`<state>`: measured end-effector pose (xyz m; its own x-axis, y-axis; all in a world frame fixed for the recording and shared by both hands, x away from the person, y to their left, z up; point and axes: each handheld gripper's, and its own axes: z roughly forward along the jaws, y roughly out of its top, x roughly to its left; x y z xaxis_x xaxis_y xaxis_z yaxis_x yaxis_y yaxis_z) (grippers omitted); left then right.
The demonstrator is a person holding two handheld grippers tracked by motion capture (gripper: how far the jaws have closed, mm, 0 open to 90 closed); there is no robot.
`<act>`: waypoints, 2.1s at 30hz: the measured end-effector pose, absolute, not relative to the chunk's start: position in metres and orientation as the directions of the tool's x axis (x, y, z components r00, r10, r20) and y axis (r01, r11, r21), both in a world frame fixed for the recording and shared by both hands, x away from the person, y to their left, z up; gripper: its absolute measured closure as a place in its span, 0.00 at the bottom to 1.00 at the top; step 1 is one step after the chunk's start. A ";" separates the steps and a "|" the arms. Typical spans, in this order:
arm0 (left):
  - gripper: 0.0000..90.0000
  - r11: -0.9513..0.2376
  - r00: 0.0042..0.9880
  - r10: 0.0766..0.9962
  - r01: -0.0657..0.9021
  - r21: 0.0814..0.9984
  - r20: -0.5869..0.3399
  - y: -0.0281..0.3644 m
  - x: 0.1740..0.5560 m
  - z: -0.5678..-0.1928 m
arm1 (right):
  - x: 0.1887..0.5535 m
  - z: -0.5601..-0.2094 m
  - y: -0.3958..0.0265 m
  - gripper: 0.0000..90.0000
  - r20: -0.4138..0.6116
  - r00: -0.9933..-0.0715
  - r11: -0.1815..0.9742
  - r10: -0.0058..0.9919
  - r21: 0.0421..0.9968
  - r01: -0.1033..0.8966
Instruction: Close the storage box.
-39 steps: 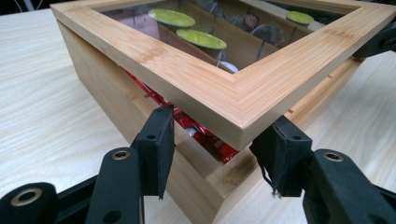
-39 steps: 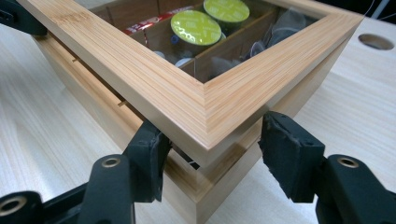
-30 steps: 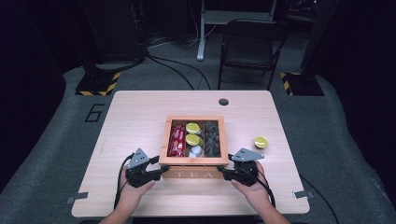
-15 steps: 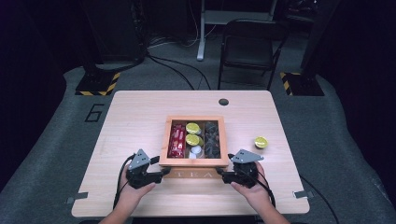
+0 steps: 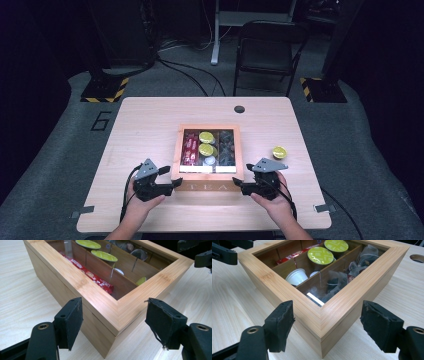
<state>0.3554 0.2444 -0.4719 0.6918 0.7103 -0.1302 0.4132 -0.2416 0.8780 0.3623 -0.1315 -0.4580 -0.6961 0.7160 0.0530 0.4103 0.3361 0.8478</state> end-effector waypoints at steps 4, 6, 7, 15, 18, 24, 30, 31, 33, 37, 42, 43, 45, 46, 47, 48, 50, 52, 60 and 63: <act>0.34 -0.229 0.695 0.705 0.412 0.882 -0.142 0.246 0.356 -0.468 | 0.362 -0.455 -0.134 0.30 0.067 -0.698 0.315 0.713 0.858 0.405; 0.35 -0.225 0.701 0.697 0.412 0.883 -0.149 0.248 0.356 -0.466 | 0.363 -0.453 -0.135 0.31 0.066 -0.698 0.310 0.713 0.864 0.398; 0.35 -0.222 0.701 0.697 0.408 0.886 -0.148 0.248 0.356 -0.464 | 0.363 -0.452 -0.136 0.31 0.069 -0.697 0.304 0.713 0.866 0.397; 0.38 -0.207 0.687 0.712 0.403 0.892 -0.145 0.258 0.358 -0.457 | 0.364 -0.447 -0.142 0.31 0.067 -0.692 0.283 0.719 0.881 0.378; 0.38 -0.194 0.678 0.720 0.404 0.894 -0.150 0.262 0.359 -0.456 | 0.364 -0.447 -0.144 0.31 0.069 -0.685 0.277 0.725 0.882 0.382; 0.38 -0.193 0.674 0.723 0.406 0.893 -0.151 0.266 0.360 -0.456 | 0.364 -0.447 -0.145 0.32 0.072 -0.689 0.280 0.721 0.880 0.384; 0.38 -0.187 0.664 0.731 0.414 0.891 -0.155 0.270 0.361 -0.456 | 0.364 -0.446 -0.146 0.32 0.055 -0.682 0.285 0.730 0.881 0.377; 0.38 -0.174 0.658 0.735 0.414 0.893 -0.162 0.270 0.361 -0.456 | 0.365 -0.446 -0.147 0.32 0.057 -0.680 0.282 0.731 0.882 0.377; 0.38 -0.174 0.654 0.739 0.417 0.892 -0.162 0.272 0.361 -0.456 | 0.366 -0.446 -0.150 0.32 0.061 -0.668 0.272 0.741 0.883 0.383; 0.38 -0.164 0.643 0.749 0.416 0.895 -0.161 0.276 0.363 -0.456 | 0.369 -0.445 -0.159 0.32 0.056 -0.641 0.256 0.766 0.887 0.384; 0.38 -0.154 0.628 0.761 0.420 0.894 -0.164 0.281 0.365 -0.456 | 0.373 -0.444 -0.174 0.32 0.074 -0.590 0.218 0.804 0.887 0.408; 0.38 -0.152 0.625 0.763 0.421 0.894 -0.164 0.282 0.365 -0.456 | 0.374 -0.444 -0.176 0.32 0.071 -0.585 0.217 0.808 0.887 0.408; 0.38 -0.146 0.618 0.768 0.424 0.894 -0.168 0.284 0.366 -0.457 | 0.376 -0.445 -0.181 0.32 0.078 -0.570 0.205 0.818 0.886 0.416; 0.38 -0.148 0.615 0.771 0.427 0.892 -0.167 0.285 0.366 -0.457 | 0.377 -0.445 -0.183 0.32 0.077 -0.562 0.203 0.824 0.885 0.419; 0.38 -0.146 0.612 0.773 0.430 0.891 -0.169 0.286 0.367 -0.458 | 0.377 -0.446 -0.185 0.32 0.075 -0.559 0.204 0.826 0.884 0.421; 0.38 -0.141 0.606 0.777 0.432 0.891 -0.171 0.287 0.367 -0.458 | 0.378 -0.446 -0.186 0.32 0.077 -0.555 0.201 0.829 0.883 0.424; 0.38 -0.141 0.600 0.783 0.431 0.891 -0.166 0.288 0.369 -0.459 | 0.379 -0.448 -0.188 0.32 0.075 -0.545 0.202 0.835 0.880 0.431; 0.38 -0.154 0.597 0.788 0.432 0.889 -0.153 0.290 0.370 -0.460 | 0.380 -0.450 -0.189 0.32 0.069 -0.542 0.211 0.838 0.874 0.438; 0.38 -0.171 0.577 0.806 0.440 0.882 -0.131 0.297 0.375 -0.464 | 0.386 -0.460 -0.190 0.32 0.030 -0.528 0.258 0.849 0.847 0.464; 0.38 -0.173 0.565 0.816 0.442 0.880 -0.123 0.299 0.377 -0.467 | 0.387 -0.463 -0.190 0.32 0.036 -0.522 0.254 0.852 0.843 0.473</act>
